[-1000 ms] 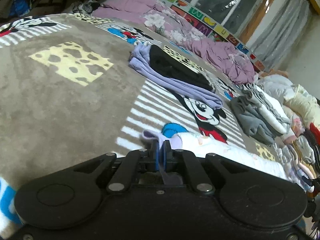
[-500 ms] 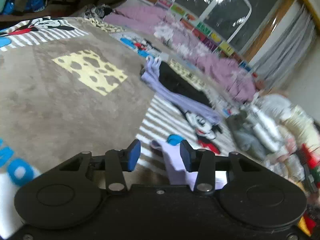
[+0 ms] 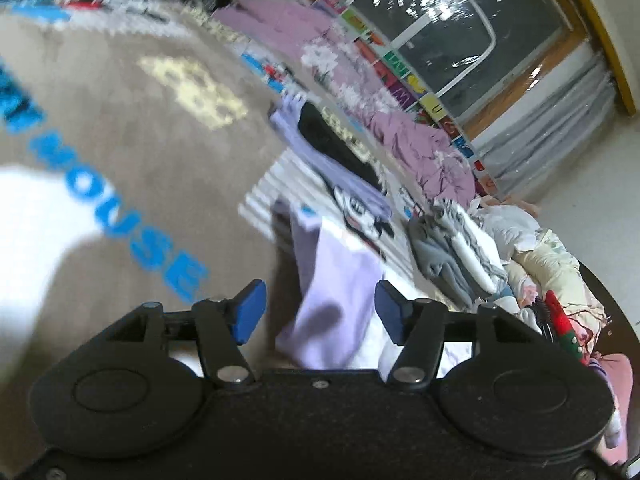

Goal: Fold clothes

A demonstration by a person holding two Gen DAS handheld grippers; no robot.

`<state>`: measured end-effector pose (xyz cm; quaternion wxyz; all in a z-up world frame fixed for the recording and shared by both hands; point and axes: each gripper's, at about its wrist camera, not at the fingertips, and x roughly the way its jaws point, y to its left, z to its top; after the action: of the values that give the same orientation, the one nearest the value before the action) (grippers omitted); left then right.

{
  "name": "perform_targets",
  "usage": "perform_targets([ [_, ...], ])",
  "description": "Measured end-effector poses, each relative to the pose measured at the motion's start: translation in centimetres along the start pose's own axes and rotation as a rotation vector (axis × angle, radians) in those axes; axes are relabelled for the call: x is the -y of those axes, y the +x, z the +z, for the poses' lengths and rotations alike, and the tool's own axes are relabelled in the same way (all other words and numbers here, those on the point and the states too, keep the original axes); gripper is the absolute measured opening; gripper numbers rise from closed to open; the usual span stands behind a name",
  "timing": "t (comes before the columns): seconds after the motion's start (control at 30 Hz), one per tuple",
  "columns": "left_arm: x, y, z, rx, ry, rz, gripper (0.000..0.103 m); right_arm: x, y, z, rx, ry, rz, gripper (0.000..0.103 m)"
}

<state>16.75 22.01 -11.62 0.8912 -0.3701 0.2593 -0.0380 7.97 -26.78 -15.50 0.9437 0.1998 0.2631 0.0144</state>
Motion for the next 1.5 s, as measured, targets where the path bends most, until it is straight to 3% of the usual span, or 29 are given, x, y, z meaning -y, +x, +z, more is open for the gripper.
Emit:
perform_targets([
  [0.13,0.3,0.0,-1.7,-0.044,-0.013,0.006,0.061,2.1,-0.7,-2.1,-0.032,0.092,0.036,0.044],
  [0.3,-0.7,0.4,-3.6,-0.074,-0.153,-0.003,0.061,4.8,-0.4,-3.6,-0.067,0.264,0.118,0.045],
  [0.47,-0.2,1.4,-4.3,-0.028,-0.157,-0.004,0.06,6.3,0.2,-4.6,-0.054,0.402,0.185,0.044],
  [0.57,0.1,2.2,-4.6,-0.002,-0.139,-0.008,0.057,6.2,0.5,-4.9,-0.043,0.416,0.22,0.043],
  [0.63,0.6,2.9,-4.8,0.0,-0.117,-0.014,0.047,5.7,0.8,-5.1,-0.049,0.393,0.238,0.041],
  [0.7,1.0,3.6,-4.9,-0.004,-0.106,-0.023,0.034,4.7,1.2,-5.3,-0.061,0.358,0.25,0.027],
  [0.83,1.6,3.9,-4.7,-0.007,-0.097,-0.057,0.014,3.6,1.5,-5.4,-0.05,0.331,0.256,0.015],
  [1.03,4.8,0.4,-2.7,0.045,0.013,-0.119,0.009,3.3,-0.2,-3.4,0.062,0.314,0.315,0.012],
  [1.13,5.9,-1.9,-1.7,0.063,0.052,-0.116,0.009,3.4,-0.7,-2.5,0.114,0.286,0.312,0.011],
  [1.27,5.6,-2.5,-2.2,0.035,0.097,0.019,0.013,4.1,0.6,-2.5,0.079,0.31,0.227,0.015],
  [1.3,5.1,-2.6,-2.4,0.047,0.076,0.056,0.021,4.5,1.0,-2.7,0.064,0.327,0.209,0.015],
  [1.33,4.5,-2.6,-2.7,0.058,0.056,0.091,0.044,4.7,1.2,-2.8,0.053,0.341,0.197,0.015],
  [1.37,4.0,-2.9,-2.8,0.072,0.045,0.118,0.054,4.9,1.4,-3.0,0.043,0.353,0.186,0.017],
  [1.5,2.6,-3.0,-2.9,0.065,-0.003,0.158,0.058,5.3,1.4,-3.5,0.028,0.374,0.166,0.043],
])
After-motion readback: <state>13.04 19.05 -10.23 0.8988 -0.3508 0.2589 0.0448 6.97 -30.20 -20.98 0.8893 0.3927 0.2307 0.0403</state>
